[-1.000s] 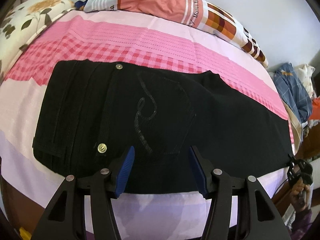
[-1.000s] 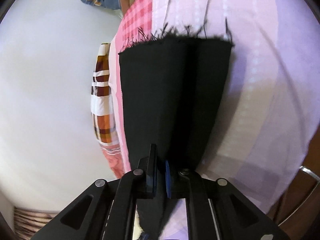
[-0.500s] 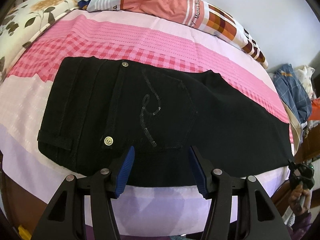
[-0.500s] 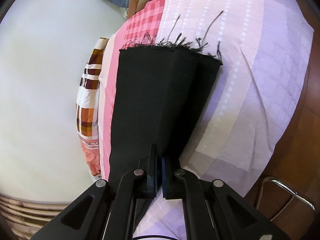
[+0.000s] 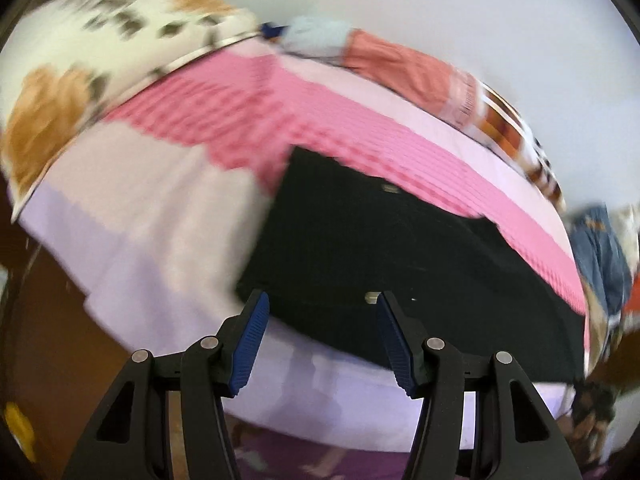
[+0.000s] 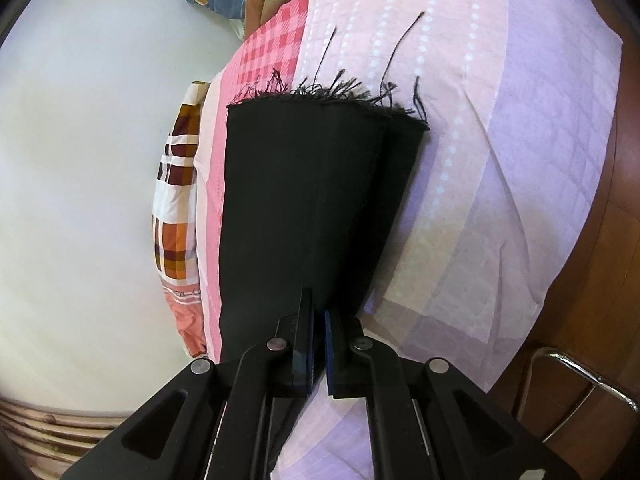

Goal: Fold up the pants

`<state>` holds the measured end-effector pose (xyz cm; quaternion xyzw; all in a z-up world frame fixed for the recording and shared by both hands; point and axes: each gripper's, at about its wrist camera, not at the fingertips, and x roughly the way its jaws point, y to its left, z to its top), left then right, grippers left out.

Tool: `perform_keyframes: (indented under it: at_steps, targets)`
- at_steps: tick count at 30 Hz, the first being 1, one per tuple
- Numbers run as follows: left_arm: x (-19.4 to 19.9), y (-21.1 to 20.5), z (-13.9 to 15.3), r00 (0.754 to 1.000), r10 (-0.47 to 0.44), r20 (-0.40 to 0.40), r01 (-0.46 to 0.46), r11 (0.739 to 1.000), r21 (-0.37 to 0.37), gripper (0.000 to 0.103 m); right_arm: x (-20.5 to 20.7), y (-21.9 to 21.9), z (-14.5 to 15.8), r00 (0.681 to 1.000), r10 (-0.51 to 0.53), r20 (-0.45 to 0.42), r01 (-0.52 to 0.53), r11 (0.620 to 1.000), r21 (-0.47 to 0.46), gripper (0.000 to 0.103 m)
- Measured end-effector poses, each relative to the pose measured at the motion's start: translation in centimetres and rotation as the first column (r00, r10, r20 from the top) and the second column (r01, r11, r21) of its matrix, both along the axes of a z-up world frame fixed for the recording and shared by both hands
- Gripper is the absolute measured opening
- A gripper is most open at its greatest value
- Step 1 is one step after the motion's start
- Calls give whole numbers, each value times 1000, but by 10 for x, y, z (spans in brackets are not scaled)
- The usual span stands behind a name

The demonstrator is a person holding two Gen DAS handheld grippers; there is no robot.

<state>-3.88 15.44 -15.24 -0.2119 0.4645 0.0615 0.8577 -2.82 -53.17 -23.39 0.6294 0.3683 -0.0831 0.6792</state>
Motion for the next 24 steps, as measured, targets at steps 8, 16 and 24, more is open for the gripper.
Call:
perform_keyframes:
  at_steps: [8, 16, 24]
  targets:
    - [-7, 33, -42, 995, 29, -94, -50, 973, -225, 24, -4, -2, -8, 999, -40, 9, 39, 997, 61, 5]
    - [11, 27, -47, 997, 16, -72, -37, 952, -305, 13, -5, -1, -6, 999, -32, 2, 32, 998, 45, 5]
    - [16, 20, -34, 999, 31, -45, -40, 974, -222, 10, -5, 0, -5, 1000, -31, 2, 30, 998, 48, 4]
